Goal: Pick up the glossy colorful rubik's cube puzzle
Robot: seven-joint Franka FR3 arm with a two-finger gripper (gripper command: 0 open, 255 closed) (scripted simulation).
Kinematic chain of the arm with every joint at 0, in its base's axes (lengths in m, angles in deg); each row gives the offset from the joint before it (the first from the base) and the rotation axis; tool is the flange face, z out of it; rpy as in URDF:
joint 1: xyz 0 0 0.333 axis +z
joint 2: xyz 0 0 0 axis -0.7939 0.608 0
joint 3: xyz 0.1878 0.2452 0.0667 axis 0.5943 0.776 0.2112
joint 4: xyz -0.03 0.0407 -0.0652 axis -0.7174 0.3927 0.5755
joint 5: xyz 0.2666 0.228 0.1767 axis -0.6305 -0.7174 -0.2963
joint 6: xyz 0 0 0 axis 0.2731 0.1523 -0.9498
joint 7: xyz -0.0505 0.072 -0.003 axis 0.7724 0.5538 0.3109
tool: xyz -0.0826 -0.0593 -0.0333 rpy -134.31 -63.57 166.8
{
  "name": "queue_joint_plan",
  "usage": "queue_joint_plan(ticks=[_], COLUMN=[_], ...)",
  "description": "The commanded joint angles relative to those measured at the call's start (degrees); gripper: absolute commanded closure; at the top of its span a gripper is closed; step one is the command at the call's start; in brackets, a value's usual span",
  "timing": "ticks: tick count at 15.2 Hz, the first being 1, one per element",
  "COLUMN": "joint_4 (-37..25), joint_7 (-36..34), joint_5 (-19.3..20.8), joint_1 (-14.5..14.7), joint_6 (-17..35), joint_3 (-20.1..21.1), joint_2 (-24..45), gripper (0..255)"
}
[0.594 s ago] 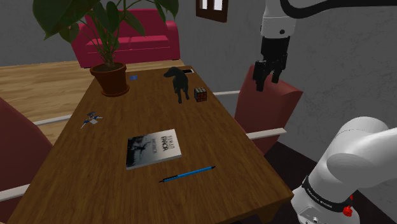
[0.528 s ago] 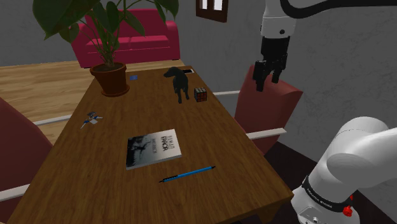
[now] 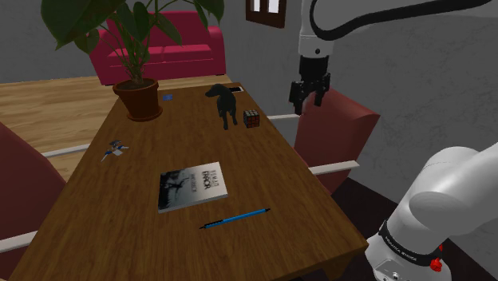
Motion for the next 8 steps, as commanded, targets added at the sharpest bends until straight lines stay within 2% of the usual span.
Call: queue_joint_plan(ticks=[1, 8], joint_4=[-1.7, -10.3], joint_7=[-0.2, -1.5], joint_5=[0.1, 0.2], joint_1=[-0.3, -0.9], joint_6=[3.2, 10.7], joint_3=[-0.1, -0.1], joint_2=[4.5, 19.3], gripper=[0, 0])
